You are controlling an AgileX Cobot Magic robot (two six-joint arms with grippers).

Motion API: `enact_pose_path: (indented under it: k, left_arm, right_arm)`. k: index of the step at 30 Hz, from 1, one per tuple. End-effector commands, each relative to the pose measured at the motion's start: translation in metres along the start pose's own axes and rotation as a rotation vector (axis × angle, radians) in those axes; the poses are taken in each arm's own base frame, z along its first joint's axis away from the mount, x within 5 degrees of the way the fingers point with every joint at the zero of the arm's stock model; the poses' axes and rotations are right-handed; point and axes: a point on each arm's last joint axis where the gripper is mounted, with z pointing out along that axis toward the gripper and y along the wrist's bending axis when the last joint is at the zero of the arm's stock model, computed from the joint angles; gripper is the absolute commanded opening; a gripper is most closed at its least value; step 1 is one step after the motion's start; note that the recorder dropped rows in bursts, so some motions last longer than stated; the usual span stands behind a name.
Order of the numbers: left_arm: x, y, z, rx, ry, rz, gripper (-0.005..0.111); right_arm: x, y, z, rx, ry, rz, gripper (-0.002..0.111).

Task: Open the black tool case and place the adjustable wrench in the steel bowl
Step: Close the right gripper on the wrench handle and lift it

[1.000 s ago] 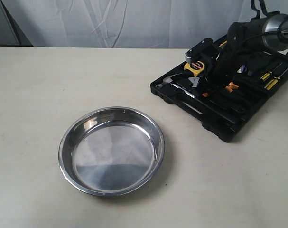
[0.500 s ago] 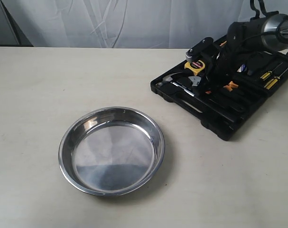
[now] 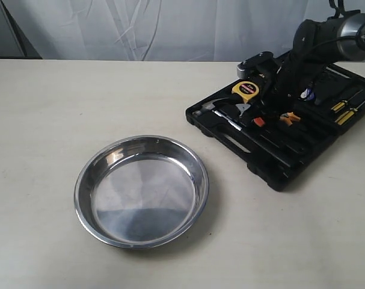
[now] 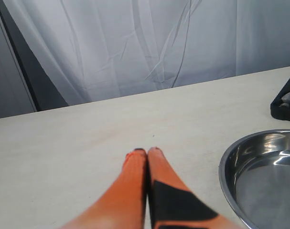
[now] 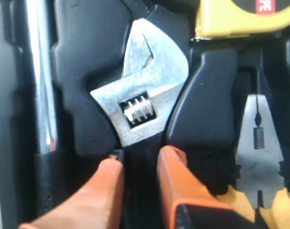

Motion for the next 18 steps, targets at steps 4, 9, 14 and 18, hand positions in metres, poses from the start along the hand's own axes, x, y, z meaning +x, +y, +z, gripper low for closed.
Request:
enact_pose_path:
  k: [4, 9, 14, 18]
  left_arm:
    - [-0.001, 0.000, 0.000, 0.004, -0.004, -0.009, 0.000]
    - [-0.001, 0.000, 0.000, 0.004, -0.002, -0.009, 0.000]
    - [-0.001, 0.000, 0.000, 0.004, -0.002, -0.009, 0.000]
    - [-0.001, 0.000, 0.000, 0.004, -0.002, -0.009, 0.000]
  right_arm:
    - [0.010, 0.017, -0.016, -0.089, 0.072, 0.021, -0.001]
    - [0.002, 0.019, -0.052, -0.040, -0.020, 0.008, -0.001]
    - [0.000, 0.021, -0.065, -0.035, -0.043, 0.019, -0.001]
    - [0.003, 0.024, -0.067, -0.058, -0.018, 0.022, -0.001]
